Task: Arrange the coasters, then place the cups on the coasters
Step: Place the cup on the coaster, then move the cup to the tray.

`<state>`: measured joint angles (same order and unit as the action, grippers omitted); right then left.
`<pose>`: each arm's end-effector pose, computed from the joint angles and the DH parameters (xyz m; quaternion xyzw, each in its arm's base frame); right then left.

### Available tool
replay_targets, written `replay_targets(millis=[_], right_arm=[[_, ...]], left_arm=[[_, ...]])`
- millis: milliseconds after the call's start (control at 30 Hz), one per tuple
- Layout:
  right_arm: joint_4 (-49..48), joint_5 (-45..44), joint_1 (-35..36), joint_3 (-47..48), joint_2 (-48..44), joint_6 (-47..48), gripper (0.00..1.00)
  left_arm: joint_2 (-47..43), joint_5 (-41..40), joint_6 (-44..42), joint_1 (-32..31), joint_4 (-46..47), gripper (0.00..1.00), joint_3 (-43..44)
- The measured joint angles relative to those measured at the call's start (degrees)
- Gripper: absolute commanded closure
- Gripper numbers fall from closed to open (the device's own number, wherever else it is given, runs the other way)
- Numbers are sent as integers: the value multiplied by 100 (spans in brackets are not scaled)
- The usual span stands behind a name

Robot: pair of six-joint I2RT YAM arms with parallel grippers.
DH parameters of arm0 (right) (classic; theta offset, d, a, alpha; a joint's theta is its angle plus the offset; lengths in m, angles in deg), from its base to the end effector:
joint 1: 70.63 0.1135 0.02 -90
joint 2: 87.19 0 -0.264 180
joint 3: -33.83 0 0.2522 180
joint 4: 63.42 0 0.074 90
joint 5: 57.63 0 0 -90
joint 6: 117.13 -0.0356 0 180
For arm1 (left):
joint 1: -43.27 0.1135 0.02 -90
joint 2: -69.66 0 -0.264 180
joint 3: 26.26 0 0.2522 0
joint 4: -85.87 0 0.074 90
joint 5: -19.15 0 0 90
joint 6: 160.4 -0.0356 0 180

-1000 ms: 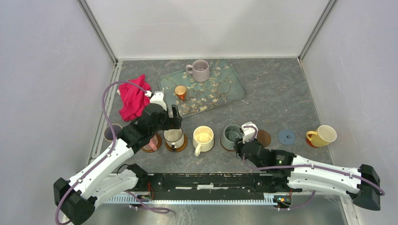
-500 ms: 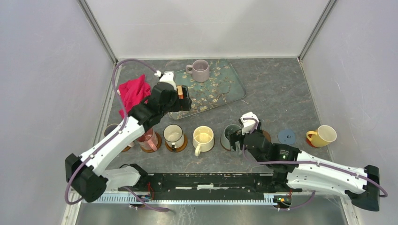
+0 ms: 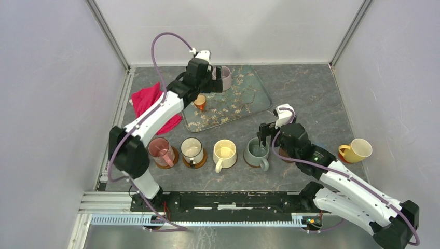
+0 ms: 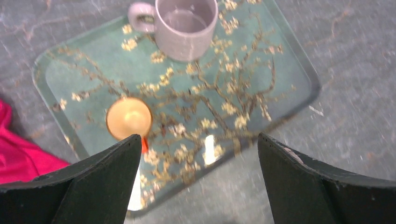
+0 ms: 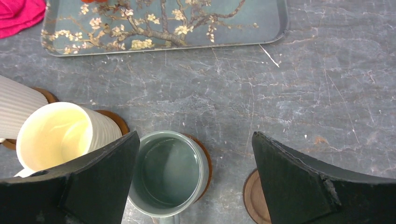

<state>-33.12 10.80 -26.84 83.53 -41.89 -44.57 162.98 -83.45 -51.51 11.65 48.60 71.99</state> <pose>0.1405 0.1166 0.2737 -0.0931 0.8333 0.1290 0.5294 0.3263 -0.1918 0.3406 0.0439 0.8713 -0.1175 0.4745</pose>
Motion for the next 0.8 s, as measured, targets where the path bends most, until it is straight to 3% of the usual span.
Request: replay_targets(millis=[333, 800], right_arm=[[221, 361, -155, 319, -302, 48, 2], [804, 188, -157, 562, -796, 85, 2]], left_arm=[[2234, 686, -168, 946, 356, 0, 2081], [4304, 1272, -101, 1285, 391, 0, 4297]])
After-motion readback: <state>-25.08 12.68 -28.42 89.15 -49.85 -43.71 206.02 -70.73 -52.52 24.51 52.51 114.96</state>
